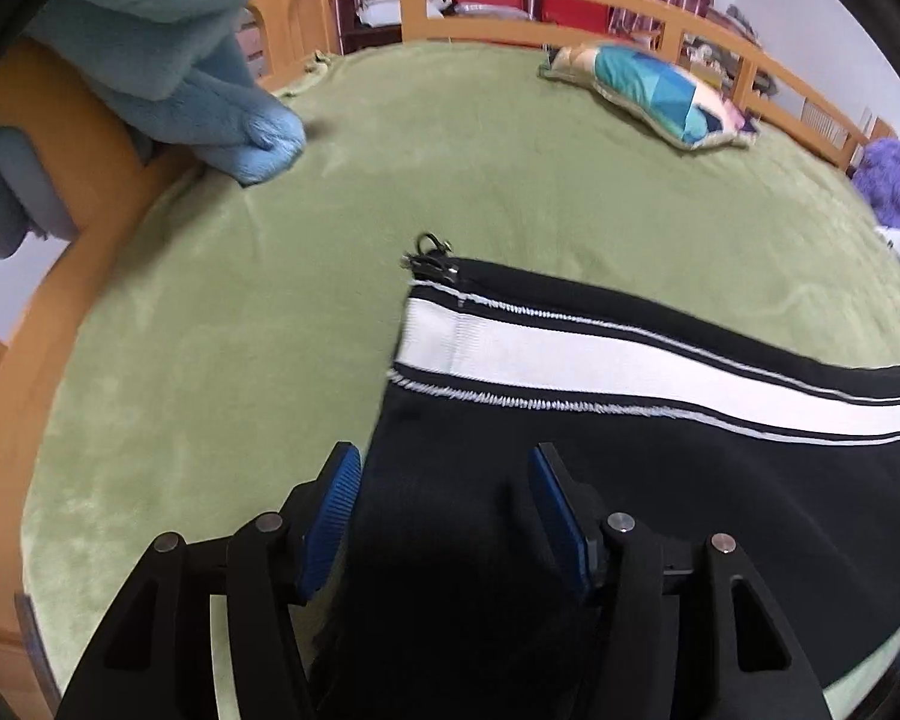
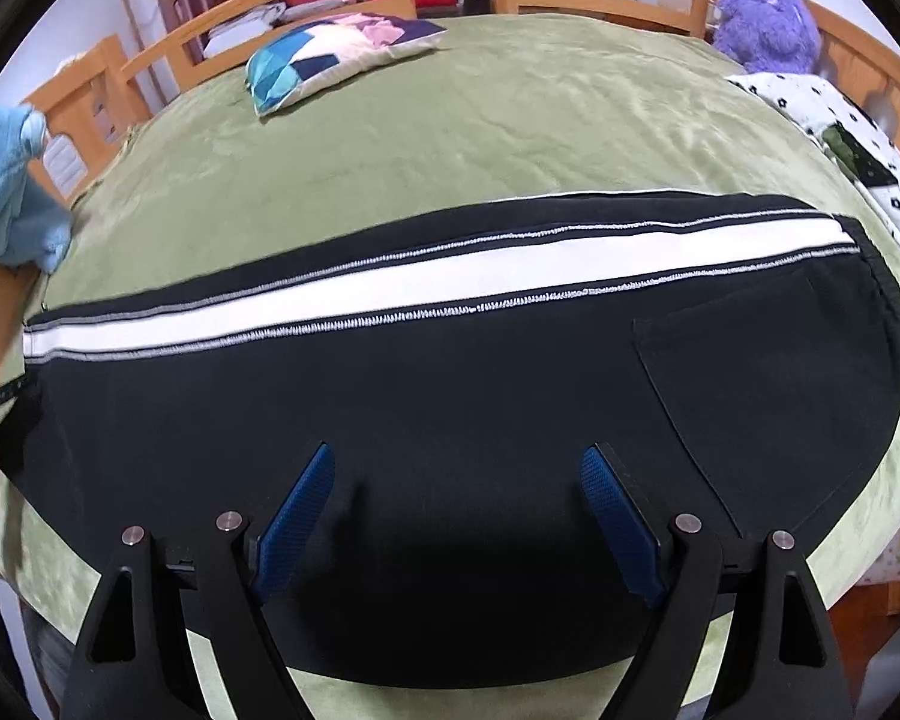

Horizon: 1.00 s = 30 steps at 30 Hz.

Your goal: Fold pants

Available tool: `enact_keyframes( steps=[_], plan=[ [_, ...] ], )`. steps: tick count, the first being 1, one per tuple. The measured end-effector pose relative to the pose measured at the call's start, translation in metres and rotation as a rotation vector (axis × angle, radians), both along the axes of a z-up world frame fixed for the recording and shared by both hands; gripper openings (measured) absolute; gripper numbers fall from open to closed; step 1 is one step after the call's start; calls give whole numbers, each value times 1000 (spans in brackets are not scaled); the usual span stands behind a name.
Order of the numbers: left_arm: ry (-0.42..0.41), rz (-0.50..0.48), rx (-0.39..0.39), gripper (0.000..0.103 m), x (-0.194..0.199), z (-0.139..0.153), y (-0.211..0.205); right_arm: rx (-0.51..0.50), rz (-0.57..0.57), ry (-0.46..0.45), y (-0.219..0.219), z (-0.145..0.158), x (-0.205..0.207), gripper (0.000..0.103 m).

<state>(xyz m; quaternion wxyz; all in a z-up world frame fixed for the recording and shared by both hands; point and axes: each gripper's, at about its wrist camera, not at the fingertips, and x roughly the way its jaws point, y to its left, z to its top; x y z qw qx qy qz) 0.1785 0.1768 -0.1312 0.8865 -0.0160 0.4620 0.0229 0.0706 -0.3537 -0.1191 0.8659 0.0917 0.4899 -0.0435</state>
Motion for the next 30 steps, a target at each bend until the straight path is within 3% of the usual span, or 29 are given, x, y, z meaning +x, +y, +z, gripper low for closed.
enact_keyframes(
  steps=[3,7,11,14,16,22,30],
  plan=[
    [-15,8,-103,57,-31,11,13,0,1,-21,3,5,-1,84],
    [-17,-26,-256,70,-73,5,24,22,10,-55,11,9,-4,84],
    [-28,11,-267,71,-105,-6,29,12,19,-61,18,8,-7,83],
    [-6,53,-348,71,-118,-16,40,1,33,-47,25,5,-7,82],
    [7,71,-384,71,-119,-24,43,9,40,-43,29,5,-8,82],
    [4,116,-391,69,-91,-47,44,9,54,-37,42,7,-8,82],
    [13,174,-428,55,-46,-63,56,-3,19,3,39,-1,-5,82]
  ],
)
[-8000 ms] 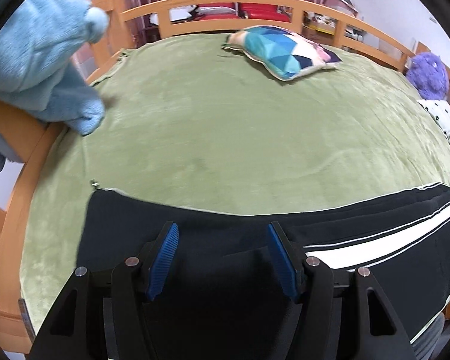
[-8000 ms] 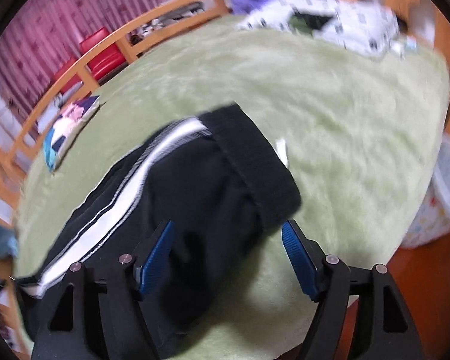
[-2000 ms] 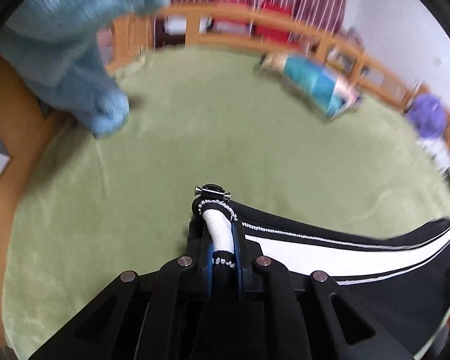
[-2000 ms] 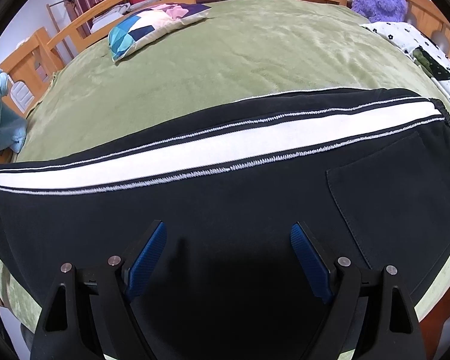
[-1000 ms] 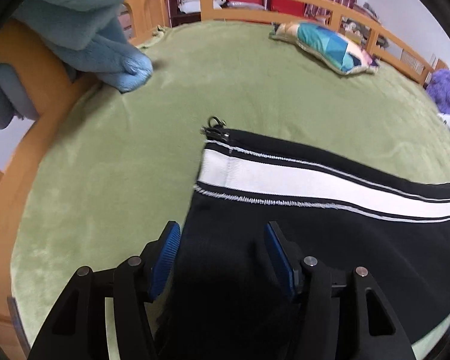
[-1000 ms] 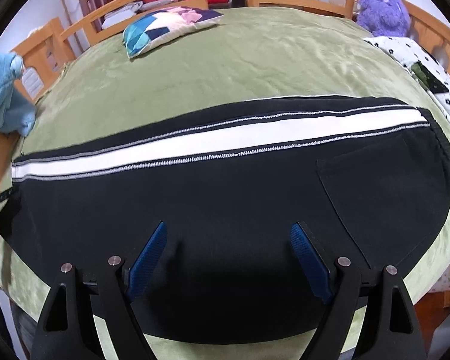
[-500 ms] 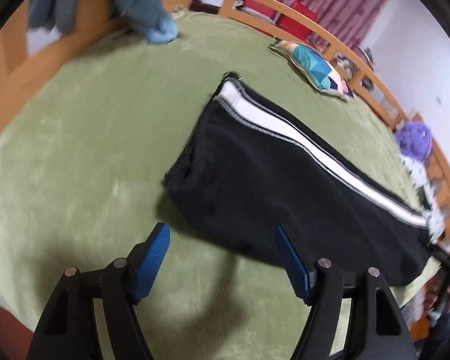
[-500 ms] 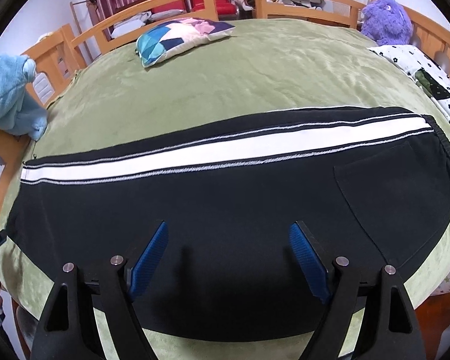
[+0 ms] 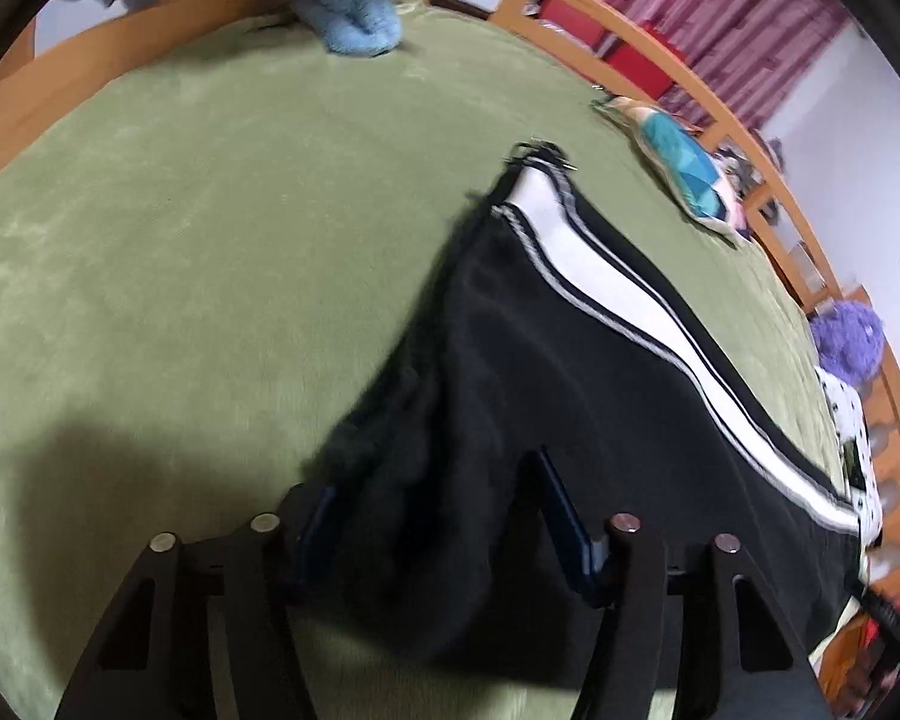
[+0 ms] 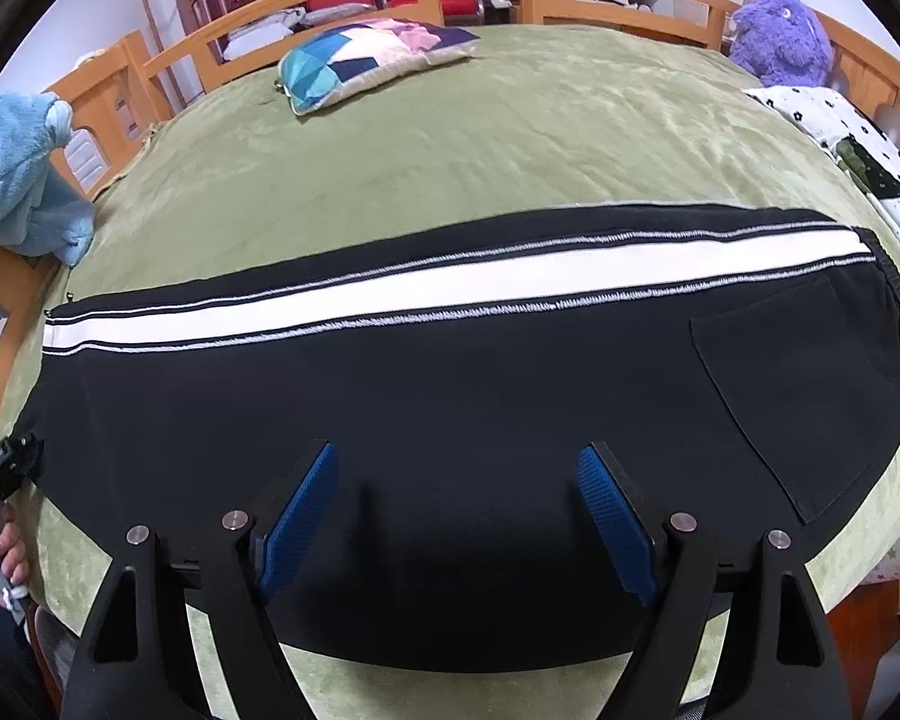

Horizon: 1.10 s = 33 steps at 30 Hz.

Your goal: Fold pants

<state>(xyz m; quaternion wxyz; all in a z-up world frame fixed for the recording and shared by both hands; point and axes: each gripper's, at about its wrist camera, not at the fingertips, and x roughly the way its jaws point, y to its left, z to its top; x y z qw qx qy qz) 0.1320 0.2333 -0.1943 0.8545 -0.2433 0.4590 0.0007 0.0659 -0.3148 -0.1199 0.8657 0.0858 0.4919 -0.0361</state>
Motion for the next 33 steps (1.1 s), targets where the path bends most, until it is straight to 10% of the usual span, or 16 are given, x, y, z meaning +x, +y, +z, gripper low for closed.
enact_keyframes(
  steps=[4,7,11,15,22,33],
  plan=[
    [17,31,-35,27,12,1,8,35,-18,22,-6,-7,2,82],
    [-5,42,-33,24,8,18,10,39,-23,12,-6,-7,-3,82],
    [-37,30,160,24,1,64,-19,46,-12,-17,-10,-1,-13,82],
    [-94,-4,364,24,-1,121,-75,27,-5,-37,-21,8,-27,82],
    [-225,-263,372,23,-23,196,-228,-15,0,-113,-74,27,-65,82],
    [-48,-658,287,28,-32,111,-475,64,-177,-79,-205,15,-108,82]
  ],
)
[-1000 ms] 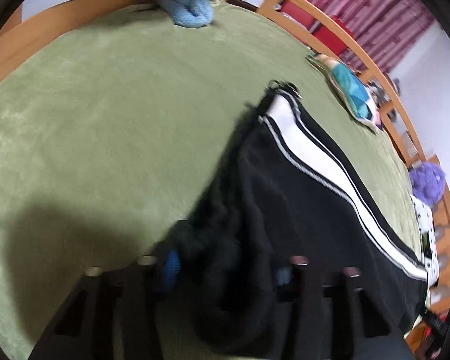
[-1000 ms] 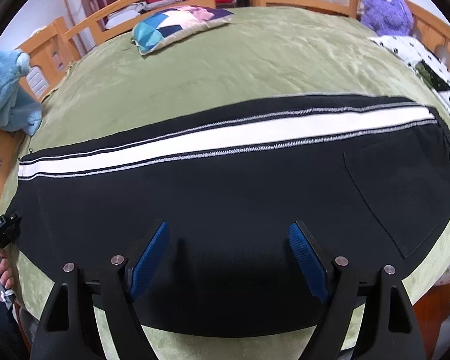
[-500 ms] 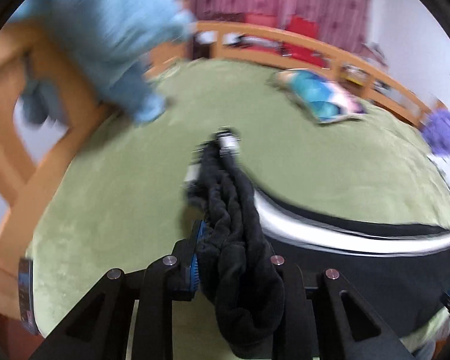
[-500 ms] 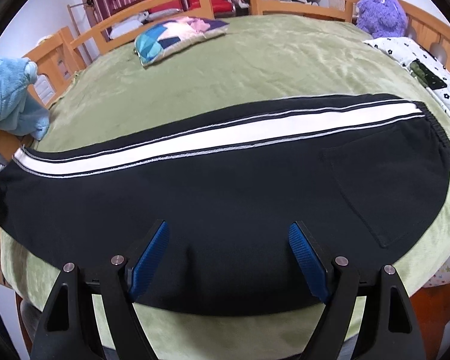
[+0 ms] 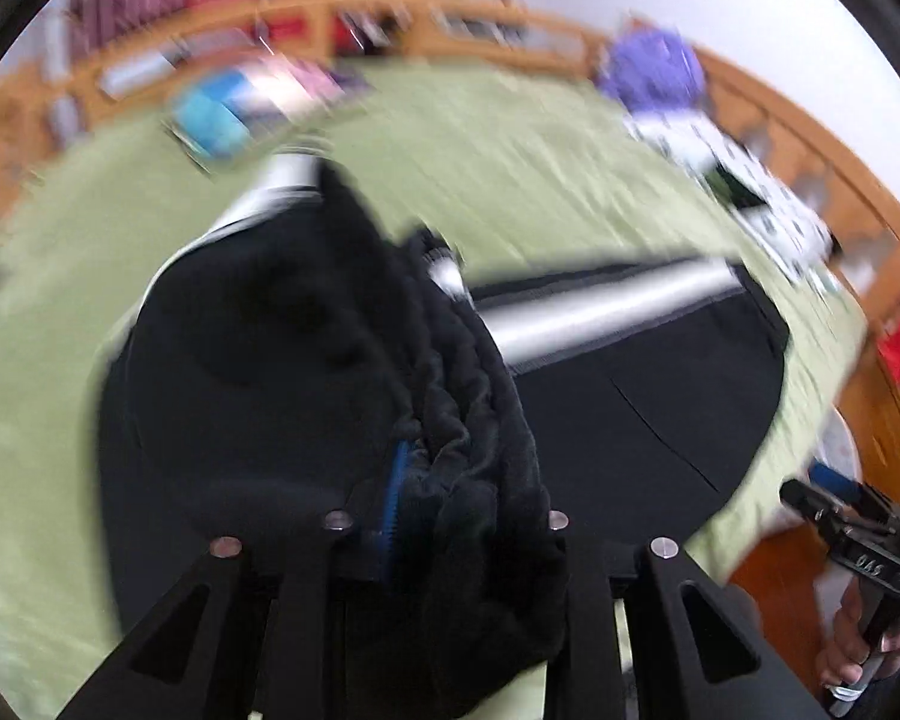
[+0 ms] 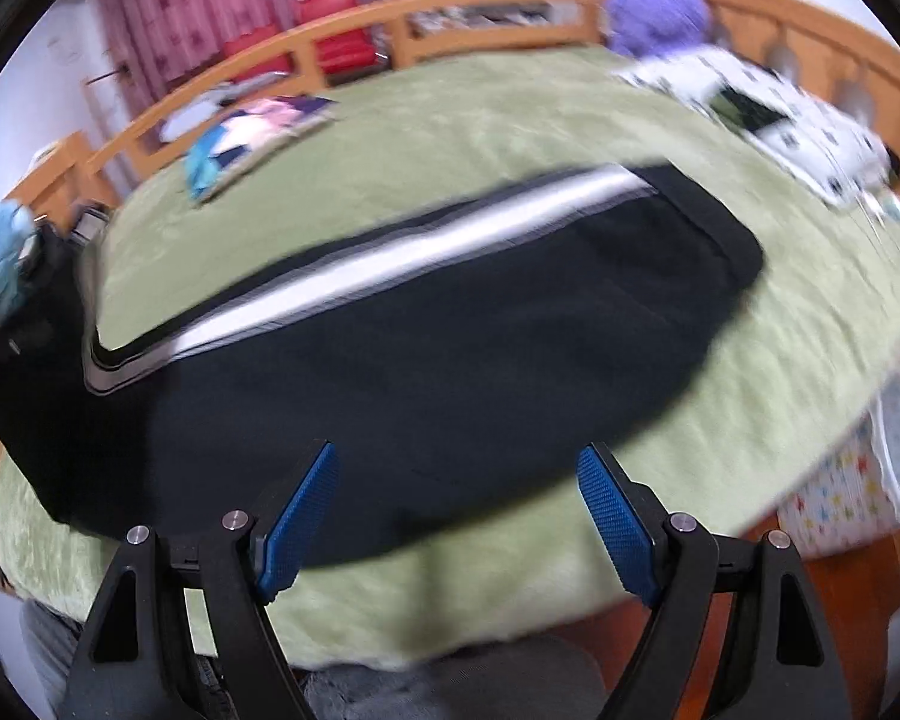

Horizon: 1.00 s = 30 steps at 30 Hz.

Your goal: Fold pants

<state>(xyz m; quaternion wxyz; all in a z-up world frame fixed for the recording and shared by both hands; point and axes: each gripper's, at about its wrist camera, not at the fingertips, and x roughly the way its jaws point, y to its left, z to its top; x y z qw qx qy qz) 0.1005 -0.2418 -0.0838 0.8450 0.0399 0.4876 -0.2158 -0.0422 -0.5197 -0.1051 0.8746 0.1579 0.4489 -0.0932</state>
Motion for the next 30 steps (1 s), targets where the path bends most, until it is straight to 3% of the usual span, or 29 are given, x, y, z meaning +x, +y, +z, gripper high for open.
enact_keyframes(
  steps=[2,4,7,11,16,18,20,23,27,28,29,30],
  plan=[
    [109,-43,48,30,-5,-26,-20,30,-12,-10,-12,-3,-8,82],
    [122,-59,65,36,-13,-34,-23,34,-9,-7,-18,-6,-9,82],
    [89,-80,1,74,-26,-14,-5,50,12,-10,-15,-12,-3,82],
    [-44,-9,-8,77,-37,22,40,100,80,-25,5,-15,16,82],
    [-148,190,78,77,-37,37,122,181,212,-77,58,-10,55,82],
    [-146,255,70,77,-39,35,155,204,258,-78,83,-12,68,75],
    [-121,321,59,77,-40,31,187,220,301,-63,106,-13,77,56],
    [-70,390,25,76,-42,22,222,242,397,-48,143,-14,84,54],
    [-23,393,-18,76,-43,10,238,151,448,17,189,-28,89,53],
    [-20,384,-21,76,-43,8,240,108,441,40,196,-33,91,43],
    [-23,371,-22,76,-43,7,240,44,431,47,203,-34,91,20],
    [-28,360,-22,76,-44,6,240,-28,435,37,209,-32,90,13]
  ],
)
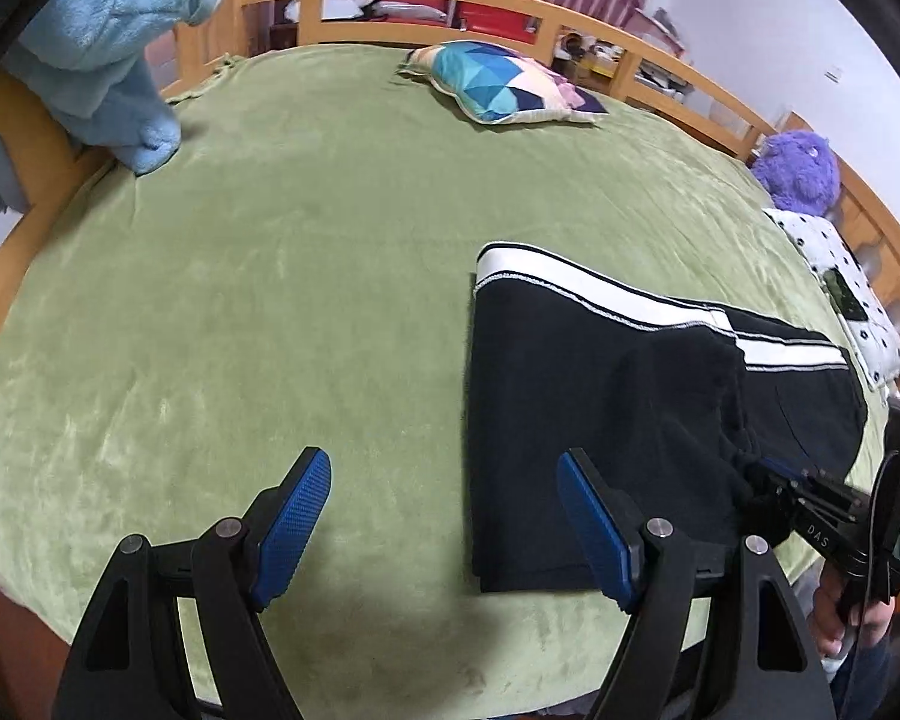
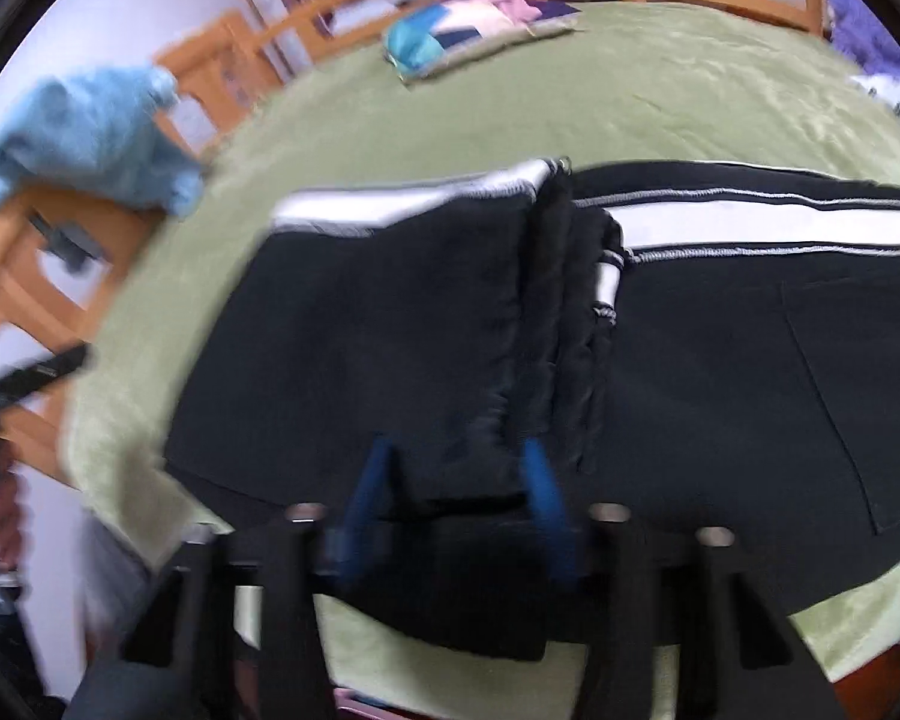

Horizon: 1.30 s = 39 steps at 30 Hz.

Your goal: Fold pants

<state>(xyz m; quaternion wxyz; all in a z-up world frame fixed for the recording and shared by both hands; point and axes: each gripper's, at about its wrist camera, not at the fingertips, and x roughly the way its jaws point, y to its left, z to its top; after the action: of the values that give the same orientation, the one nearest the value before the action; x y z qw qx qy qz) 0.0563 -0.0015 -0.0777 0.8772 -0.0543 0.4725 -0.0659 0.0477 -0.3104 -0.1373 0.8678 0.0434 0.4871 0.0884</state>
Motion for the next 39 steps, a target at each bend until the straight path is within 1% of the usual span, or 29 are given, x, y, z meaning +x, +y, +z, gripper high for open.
enact_keyframes(
  steps=[2,3,4,6,8,9,10,11,12,13,15,16,17,19,20,21,24,27,28,29,30,31,32,33,34,35,37,38,39],
  plan=[
    [-14,-25,-1,76,-3,1,2,-11,19,-51,0,13,-9,12],
    [-20,-41,-9,76,-4,2,2,15,6,-80,-5,25,-17,12],
    [-23,-58,-22,76,-5,1,1,92,-8,-113,-17,41,-28,12],
    [-21,-100,-43,77,-4,-1,-2,174,-16,-136,-32,55,-43,11],
    [-12,-122,-48,77,-4,-6,-6,148,-1,-89,-33,47,-52,11],
    [-5,-129,-51,77,-2,-9,-8,113,11,-36,-28,33,-51,11],
    [8,-137,-54,77,1,-12,-11,77,19,57,-22,10,-48,11],
    [26,-145,-51,77,3,-16,-15,71,22,99,-19,0,-45,11],
    [39,-154,-47,77,4,-18,-18,72,20,136,-17,-13,-44,11],
    [43,-161,-42,77,4,-20,-19,75,16,135,-19,-14,-45,12],
    [36,-166,-33,77,4,-21,-17,113,32,106,-23,-1,-46,21],
    [34,-164,-30,77,4,-21,-15,131,32,76,-26,8,-46,36],
    [34,-161,-30,77,6,-22,-13,136,24,46,-29,14,-45,59],
    [48,-134,-38,77,12,-26,-6,127,-7,-48,-36,28,-38,79],
    [55,-124,-49,77,14,-27,-3,118,-17,-67,-38,29,-30,80],
    [60,-115,-62,77,16,-28,-1,113,-34,-55,-40,26,-16,80],
    [72,-98,-79,77,21,-32,6,170,-81,11,-46,4,24,80],
    [76,-96,-67,77,26,-35,8,213,-114,73,-49,-22,60,72],
    [75,-98,-68,77,28,-36,8,223,-117,104,-47,-30,73,56],
    [73,-101,-73,77,30,-37,7,227,-109,114,-45,-32,79,34],
    [70,-103,-80,77,31,-37,6,215,-88,103,-41,-32,84,22],
    [65,-112,-97,77,33,-38,5,193,-32,31,-38,-19,84,14],
    [62,-119,-108,77,34,-38,4,211,-22,-30,-41,-7,78,13],
    [57,-121,-113,77,35,-38,1,260,-29,-89,-51,4,74,13],
    [51,-121,-114,77,36,-39,-2,319,-59,-103,-67,13,73,14],
    [52,-121,-115,76,38,-40,-5,329,-80,-95,-75,12,75,14],
    [83,-128,-120,75,45,-47,-13,285,-127,-45,-86,-6,84,18],
    [107,-127,-122,75,49,-51,-19,267,-134,25,-87,-22,90,27],
    [124,-121,-123,75,52,-55,-22,264,-140,102,-87,-39,96,30]
  ],
)
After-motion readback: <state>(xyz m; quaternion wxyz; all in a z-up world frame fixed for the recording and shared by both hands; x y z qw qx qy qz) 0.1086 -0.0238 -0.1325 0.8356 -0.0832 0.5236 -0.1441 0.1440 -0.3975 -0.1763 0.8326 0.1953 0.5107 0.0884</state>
